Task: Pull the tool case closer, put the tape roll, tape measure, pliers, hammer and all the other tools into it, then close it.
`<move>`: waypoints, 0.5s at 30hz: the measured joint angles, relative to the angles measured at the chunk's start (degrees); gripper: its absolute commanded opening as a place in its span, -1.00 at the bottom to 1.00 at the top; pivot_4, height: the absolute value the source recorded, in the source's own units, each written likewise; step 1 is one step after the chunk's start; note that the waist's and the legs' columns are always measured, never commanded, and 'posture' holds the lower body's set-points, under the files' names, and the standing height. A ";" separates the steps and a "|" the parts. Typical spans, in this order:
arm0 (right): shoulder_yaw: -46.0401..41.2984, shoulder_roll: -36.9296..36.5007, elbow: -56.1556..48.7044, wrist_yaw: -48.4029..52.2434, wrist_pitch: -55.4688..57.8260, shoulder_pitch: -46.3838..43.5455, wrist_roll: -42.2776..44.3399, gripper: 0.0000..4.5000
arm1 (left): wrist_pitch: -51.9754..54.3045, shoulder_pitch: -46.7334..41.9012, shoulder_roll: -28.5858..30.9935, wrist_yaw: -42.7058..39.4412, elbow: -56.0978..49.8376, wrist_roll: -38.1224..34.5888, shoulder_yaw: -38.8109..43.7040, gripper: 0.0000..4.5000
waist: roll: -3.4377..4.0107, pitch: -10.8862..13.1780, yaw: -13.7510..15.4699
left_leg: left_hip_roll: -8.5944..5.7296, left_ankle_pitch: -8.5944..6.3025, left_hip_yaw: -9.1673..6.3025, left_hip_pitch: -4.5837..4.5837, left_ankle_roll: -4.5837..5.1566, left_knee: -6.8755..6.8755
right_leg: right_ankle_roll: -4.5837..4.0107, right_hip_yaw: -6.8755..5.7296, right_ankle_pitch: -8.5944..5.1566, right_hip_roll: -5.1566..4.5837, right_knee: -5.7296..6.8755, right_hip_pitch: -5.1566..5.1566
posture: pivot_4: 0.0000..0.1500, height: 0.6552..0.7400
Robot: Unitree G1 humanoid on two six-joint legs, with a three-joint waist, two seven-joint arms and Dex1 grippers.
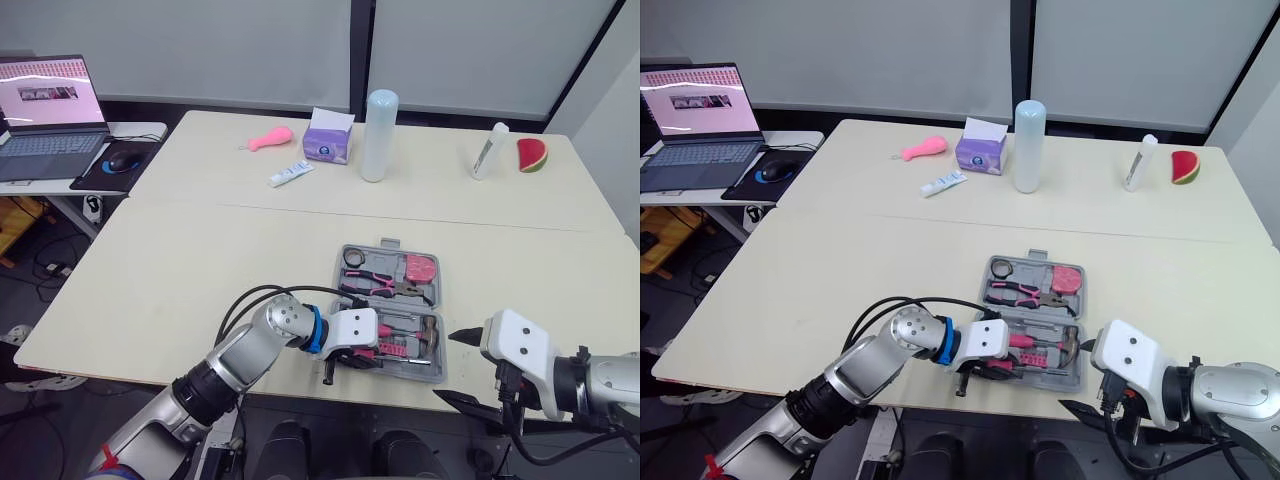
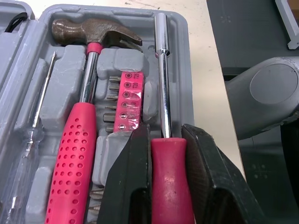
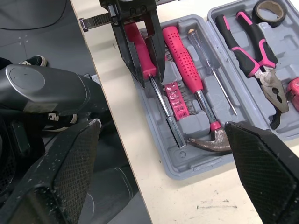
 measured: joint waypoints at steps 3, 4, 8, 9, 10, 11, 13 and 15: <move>0.04 0.00 -0.02 -0.37 -0.04 0.53 -0.28 1.00 | 0.13 0.00 -0.11 -0.61 0.00 0.62 -0.61 -0.73 | 0.00 0.00 0.00 | 0.00 0.00 0.01 0.00 0.00 0.00 | 0.00 0.00 0.00 0.00 0.00 0.00 | 1.00 0.06; 0.04 -0.01 -0.02 -0.56 -0.06 0.61 -0.28 1.00 | 0.12 -0.01 -0.23 -0.67 0.02 0.93 -0.92 -0.73 | 0.00 0.00 0.00 | 0.00 0.00 0.00 0.00 0.00 0.00 | 0.00 0.00 0.00 0.00 0.00 0.00 | 1.00 0.06; 0.05 -0.04 -0.02 -0.77 -0.13 0.81 -0.27 1.00 | -0.11 -0.04 -1.01 -0.60 0.66 1.97 -1.02 -0.73 | 0.00 0.00 -0.01 | 0.00 0.00 0.00 0.00 0.00 0.00 | 0.00 0.00 0.00 0.00 0.00 0.00 | 1.00 0.06; 0.05 -0.04 -0.02 -0.79 -0.15 0.82 -0.26 1.00 | -0.20 -0.04 -1.22 -0.57 1.00 2.08 -1.01 -0.73 | 0.00 0.00 0.00 | 0.00 0.00 0.00 0.00 0.00 0.00 | 0.00 0.00 0.00 0.00 0.00 0.00 | 1.00 0.06; 0.05 -0.05 -0.02 -0.81 -0.16 0.82 -0.26 1.00 | -0.26 -0.09 -1.34 -0.54 1.09 2.16 -1.00 -0.73 | 0.00 0.00 0.00 | 0.00 0.00 0.00 0.00 0.00 0.00 | 0.00 0.00 0.00 0.00 0.00 0.01 | 1.00 0.06; 0.06 -0.05 -0.02 -0.83 -0.16 0.83 -0.27 1.00 | -0.36 -0.14 -1.58 -0.50 1.22 2.27 -1.00 -0.73 | 0.00 0.00 0.00 | -0.01 0.00 0.00 0.00 0.00 0.00 | 0.00 0.00 0.00 0.00 0.00 0.01 | 1.00 0.06; 0.06 -0.05 -0.02 -0.91 -0.17 0.90 -0.27 1.00 | -0.84 -0.14 -2.03 -0.41 1.53 2.50 -1.01 -0.73 | 0.00 0.00 0.00 | -0.01 0.00 0.00 0.00 0.00 0.00 | 0.00 0.00 0.00 0.00 0.00 0.01 | 1.00 0.06; 0.06 -0.05 -0.02 -0.99 -0.18 1.01 -0.27 1.00 | -1.26 -0.17 -2.55 -0.16 1.99 2.96 -1.01 -0.73 | 0.00 0.00 0.00 | -0.01 0.00 0.00 0.00 0.00 0.00 | 0.00 0.00 0.00 0.00 0.00 0.01 | 1.00 0.06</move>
